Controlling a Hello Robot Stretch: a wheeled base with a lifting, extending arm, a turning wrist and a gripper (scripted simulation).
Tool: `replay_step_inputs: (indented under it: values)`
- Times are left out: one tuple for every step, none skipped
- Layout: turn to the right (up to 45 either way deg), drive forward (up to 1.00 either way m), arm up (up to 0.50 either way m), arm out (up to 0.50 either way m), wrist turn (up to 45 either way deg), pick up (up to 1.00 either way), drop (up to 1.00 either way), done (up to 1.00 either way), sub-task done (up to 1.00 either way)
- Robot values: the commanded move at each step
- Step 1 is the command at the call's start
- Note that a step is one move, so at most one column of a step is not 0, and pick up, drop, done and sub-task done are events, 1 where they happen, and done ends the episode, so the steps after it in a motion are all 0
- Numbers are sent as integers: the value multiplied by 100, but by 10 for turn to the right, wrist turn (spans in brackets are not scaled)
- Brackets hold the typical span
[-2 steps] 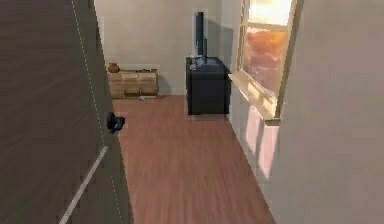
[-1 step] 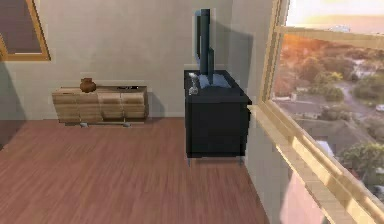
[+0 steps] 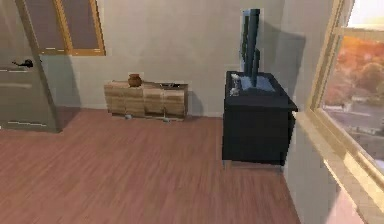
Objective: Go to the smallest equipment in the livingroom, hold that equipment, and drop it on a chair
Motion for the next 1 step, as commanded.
replay_step_inputs:
  values:
    - [0, 25, 0, 0, 0, 0, 0, 0, 0]
